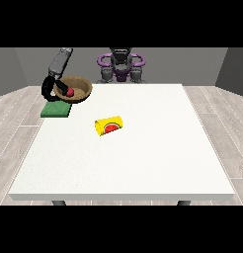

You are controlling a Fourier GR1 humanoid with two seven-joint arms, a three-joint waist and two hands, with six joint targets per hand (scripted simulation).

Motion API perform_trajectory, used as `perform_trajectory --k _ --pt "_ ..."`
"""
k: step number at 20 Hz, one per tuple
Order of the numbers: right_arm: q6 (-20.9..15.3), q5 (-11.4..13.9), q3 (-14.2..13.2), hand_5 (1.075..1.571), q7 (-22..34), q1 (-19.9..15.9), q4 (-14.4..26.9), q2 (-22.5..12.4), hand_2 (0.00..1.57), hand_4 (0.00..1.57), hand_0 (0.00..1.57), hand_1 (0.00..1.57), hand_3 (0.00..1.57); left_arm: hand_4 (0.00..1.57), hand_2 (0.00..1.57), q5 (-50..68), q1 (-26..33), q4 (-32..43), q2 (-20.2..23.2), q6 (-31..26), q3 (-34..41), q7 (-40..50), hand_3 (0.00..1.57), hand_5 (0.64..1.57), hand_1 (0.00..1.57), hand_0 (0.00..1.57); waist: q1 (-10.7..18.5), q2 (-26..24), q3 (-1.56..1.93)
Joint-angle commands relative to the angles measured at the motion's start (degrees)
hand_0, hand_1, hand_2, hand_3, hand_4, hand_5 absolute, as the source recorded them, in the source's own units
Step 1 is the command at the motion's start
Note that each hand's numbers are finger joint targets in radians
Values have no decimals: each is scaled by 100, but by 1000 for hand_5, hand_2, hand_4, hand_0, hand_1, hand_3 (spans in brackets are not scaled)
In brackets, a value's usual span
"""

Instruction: Pick the cup and pour the ball into the bowl, then pick the bowl and place it on the pad

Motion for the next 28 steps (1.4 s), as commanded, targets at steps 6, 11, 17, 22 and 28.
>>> perform_trajectory --k 6,11,17,22,28 --pt "937 -585 -1019 1537 -1187 -129 1400 -956 1571 1296 1571 1571 1108 0 0 115 100 -712 32 191 11 81 0 1536 0 0 251 385 6" --pt "911 -496 -1103 1551 -1730 -400 1917 -1008 1571 1291 1571 1571 701 158 0 293 -247 -1001 260 258 18 512 0 1532 0 0 321 839 8" --pt "1303 -476 -1334 1556 -2074 -682 2616 -1710 1571 1282 1571 1571 321 0 0 600 -271 -1610 269 331 49 932 0 1532 0 0 433 1001 9" --pt "1544 -507 -1358 1559 -1884 -693 2797 -1894 1571 1256 1571 1571 705 0 0 546 85 -1677 5 511 4 853 0 1529 0 0 342 654 0" --pt "1368 -310 -1023 1570 -1052 -1087 2480 -1734 1571 1240 1571 1571 1301 0 0 469 96 -1137 -19 257 -136 722 0 1535 0 0 449 205 -7"
